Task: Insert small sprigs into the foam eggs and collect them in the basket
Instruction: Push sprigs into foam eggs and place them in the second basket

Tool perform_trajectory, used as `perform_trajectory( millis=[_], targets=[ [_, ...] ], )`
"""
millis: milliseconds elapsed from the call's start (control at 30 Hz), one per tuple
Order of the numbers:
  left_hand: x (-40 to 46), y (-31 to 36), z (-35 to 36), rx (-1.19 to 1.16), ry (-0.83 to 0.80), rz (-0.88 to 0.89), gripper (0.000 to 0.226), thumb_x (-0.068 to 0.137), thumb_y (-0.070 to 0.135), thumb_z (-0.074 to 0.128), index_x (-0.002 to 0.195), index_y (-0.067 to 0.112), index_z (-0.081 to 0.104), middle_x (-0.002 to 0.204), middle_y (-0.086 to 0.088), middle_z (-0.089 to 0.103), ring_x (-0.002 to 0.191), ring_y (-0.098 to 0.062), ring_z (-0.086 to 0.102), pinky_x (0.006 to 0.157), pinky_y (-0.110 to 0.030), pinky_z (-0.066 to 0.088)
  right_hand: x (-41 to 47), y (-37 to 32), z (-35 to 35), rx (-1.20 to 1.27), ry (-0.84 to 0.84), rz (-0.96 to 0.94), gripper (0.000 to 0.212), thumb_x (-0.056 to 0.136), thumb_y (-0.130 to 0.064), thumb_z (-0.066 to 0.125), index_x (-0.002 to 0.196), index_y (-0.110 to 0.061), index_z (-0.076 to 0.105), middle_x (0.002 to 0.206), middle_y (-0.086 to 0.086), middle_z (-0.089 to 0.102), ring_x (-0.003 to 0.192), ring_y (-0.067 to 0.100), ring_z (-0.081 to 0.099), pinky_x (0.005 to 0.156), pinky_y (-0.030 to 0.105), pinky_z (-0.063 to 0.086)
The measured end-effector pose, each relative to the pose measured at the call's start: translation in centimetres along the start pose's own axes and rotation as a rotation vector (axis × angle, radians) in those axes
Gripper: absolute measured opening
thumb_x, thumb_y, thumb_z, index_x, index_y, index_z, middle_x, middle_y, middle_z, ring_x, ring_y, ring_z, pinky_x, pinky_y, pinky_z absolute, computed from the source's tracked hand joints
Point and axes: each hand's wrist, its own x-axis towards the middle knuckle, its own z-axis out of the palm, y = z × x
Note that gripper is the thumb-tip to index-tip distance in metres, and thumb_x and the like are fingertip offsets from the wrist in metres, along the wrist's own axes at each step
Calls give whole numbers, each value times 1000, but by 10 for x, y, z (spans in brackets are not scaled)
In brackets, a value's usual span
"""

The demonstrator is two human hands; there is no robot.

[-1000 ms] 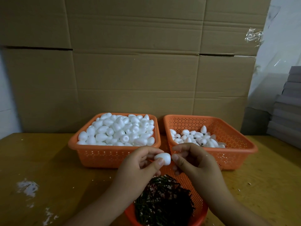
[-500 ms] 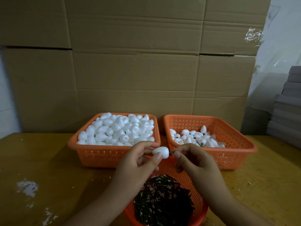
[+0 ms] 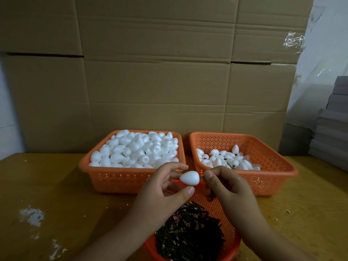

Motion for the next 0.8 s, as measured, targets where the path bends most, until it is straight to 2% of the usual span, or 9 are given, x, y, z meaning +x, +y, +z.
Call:
perform_trajectory(
  millis=[167, 267, 367, 467, 567, 733, 800],
  targets=[
    [0, -1, 0, 9, -9, 29, 35, 85, 17, 75, 103, 46, 64, 107, 15, 70, 96, -5, 68, 80, -20, 53, 0, 0, 0, -33, 0, 3, 37, 81, -39, 58, 72, -3, 62, 56, 6, 60, 55, 12, 56, 57, 22, 47],
    [0, 0, 1, 1, -8, 42, 31, 87, 17, 72, 99, 45, 65, 106, 14, 70, 92, -8, 70, 81, -24, 56, -1, -1, 0, -26, -20, 13, 37, 81, -39, 58, 71, -4, 61, 55, 4, 59, 54, 12, 55, 56, 23, 46],
    [0, 0, 1, 4, -3, 56, 27, 89, 20, 69, 99, 45, 65, 102, 14, 71, 83, -9, 70, 77, -24, 56, -2, -3, 0, 15, -41, 33, 26, 89, -28, 60, 73, -8, 64, 60, 5, 60, 57, 12, 56, 58, 24, 47],
    [0, -1, 1, -11, 16, 50, 20, 88, 25, 67, 101, 40, 66, 100, 12, 71, 79, -10, 70, 71, -22, 55, -2, -5, 0, 67, -63, 45, 13, 92, -13, 59, 83, -7, 66, 68, 6, 60, 60, 12, 57, 58, 23, 46],
    [1, -2, 1, -16, 21, 44, 19, 89, 25, 67, 105, 34, 66, 100, 10, 72, 78, -12, 71, 70, -23, 54, -2, -6, 1, 65, -72, 44, 10, 91, -6, 61, 82, -5, 65, 64, 5, 57, 58, 9, 56, 57, 21, 45],
    [1, -2, 2, -32, 22, 29, 28, 88, 22, 68, 113, 32, 61, 102, 10, 72, 79, -11, 70, 71, -22, 54, -3, -5, 1, 44, -38, 36, 15, 92, -10, 60, 79, -4, 64, 63, 6, 57, 58, 9, 56, 57, 21, 45],
    [1, -2, 1, -27, 15, 22, 33, 87, 21, 70, 114, 35, 59, 103, 11, 71, 83, -10, 70, 76, -26, 55, -2, -5, 1, 38, -26, 38, 17, 92, -11, 59, 77, -4, 63, 61, 5, 58, 57, 10, 56, 57, 22, 46]
  ],
)
